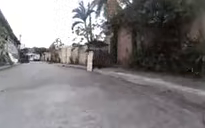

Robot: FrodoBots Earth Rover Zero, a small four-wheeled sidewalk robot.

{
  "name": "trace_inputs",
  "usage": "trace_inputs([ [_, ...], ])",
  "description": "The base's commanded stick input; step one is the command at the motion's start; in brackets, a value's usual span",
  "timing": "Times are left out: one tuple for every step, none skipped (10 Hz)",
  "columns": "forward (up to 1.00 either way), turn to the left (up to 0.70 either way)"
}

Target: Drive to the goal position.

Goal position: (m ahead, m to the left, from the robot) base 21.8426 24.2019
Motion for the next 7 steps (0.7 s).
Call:
trace_inputs([
  [1.00,0.35],
  [1.00,0.22],
  [1.00,0.07],
  [1.00,0.00],
  [1.00,0.00],
  [1.00,0.00],
  [1.00,0.00],
])
